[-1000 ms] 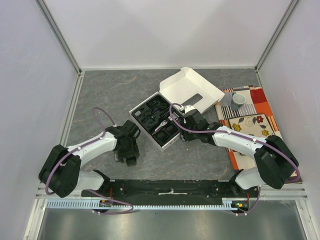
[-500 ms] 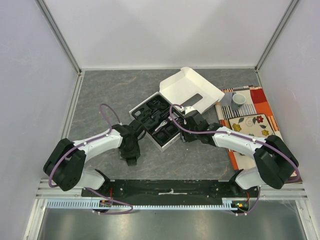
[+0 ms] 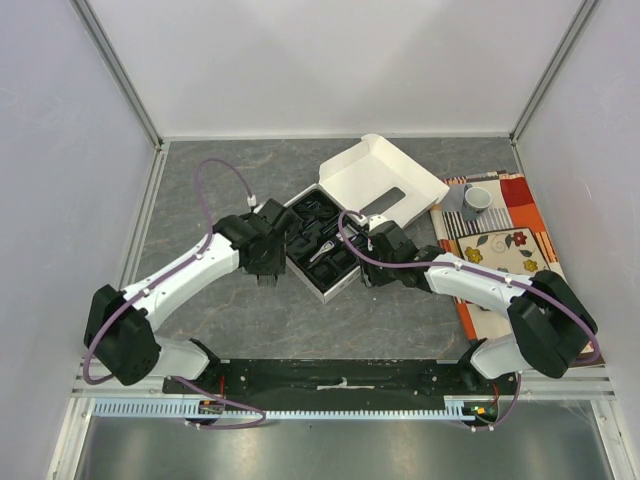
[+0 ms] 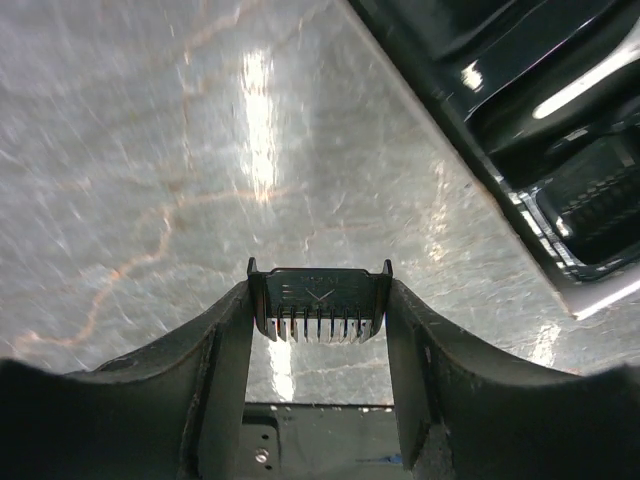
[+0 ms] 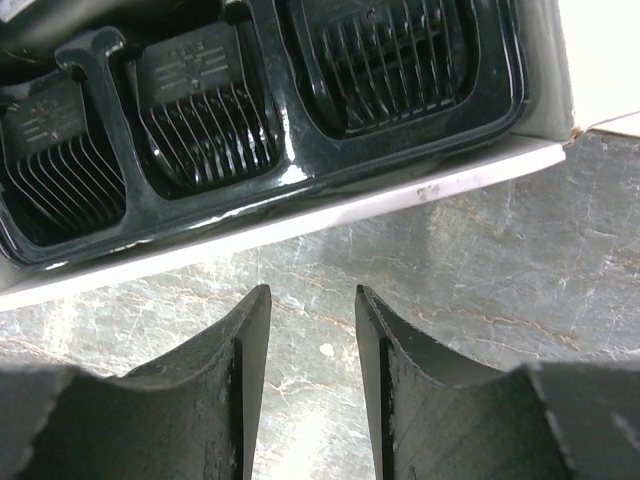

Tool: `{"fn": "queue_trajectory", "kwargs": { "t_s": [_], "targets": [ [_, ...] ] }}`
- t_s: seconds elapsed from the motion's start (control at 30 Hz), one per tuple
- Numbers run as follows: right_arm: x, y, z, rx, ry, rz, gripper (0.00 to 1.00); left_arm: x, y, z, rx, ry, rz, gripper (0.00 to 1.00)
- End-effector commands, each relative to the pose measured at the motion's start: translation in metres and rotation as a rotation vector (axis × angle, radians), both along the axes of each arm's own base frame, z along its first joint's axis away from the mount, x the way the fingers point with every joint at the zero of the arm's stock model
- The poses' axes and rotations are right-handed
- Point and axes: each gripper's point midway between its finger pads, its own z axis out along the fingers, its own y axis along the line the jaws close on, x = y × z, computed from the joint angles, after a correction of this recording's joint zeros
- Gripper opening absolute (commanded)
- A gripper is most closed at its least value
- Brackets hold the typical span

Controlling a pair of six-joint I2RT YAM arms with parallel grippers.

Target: Sort the hair-cutting tools

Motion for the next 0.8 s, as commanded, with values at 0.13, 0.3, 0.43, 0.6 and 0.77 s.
{"fn": "queue_trajectory", "kwargs": {
  "t_s": [0.13,0.3,0.43,0.6,0.77],
  "targets": [
    [0.007,0.003,0.041,-0.006,-0.062,0.055,0.47,0.056,-0.006,0.067,0.124,-0.210,-0.269,0.44],
    [0.002,0.000,0.053,0.014,-0.072,0.051,0.47,0.082,-0.034,0.075,0.111,-0.254,-0.450,0.44],
    [-0.003,-0.003,0.057,0.020,-0.065,0.050,0.48,0.091,-0.061,0.061,0.067,-0.221,-0.601,0.42],
    [-0.007,-0.005,0.063,0.025,-0.065,0.051,0.48,0.100,-0.074,0.047,0.078,-0.209,-0.796,0.41],
    [-0.009,-0.005,0.061,0.025,-0.051,0.049,0.48,0.103,-0.086,0.052,-0.013,-0.220,-0.901,0.42]
  ]
}}
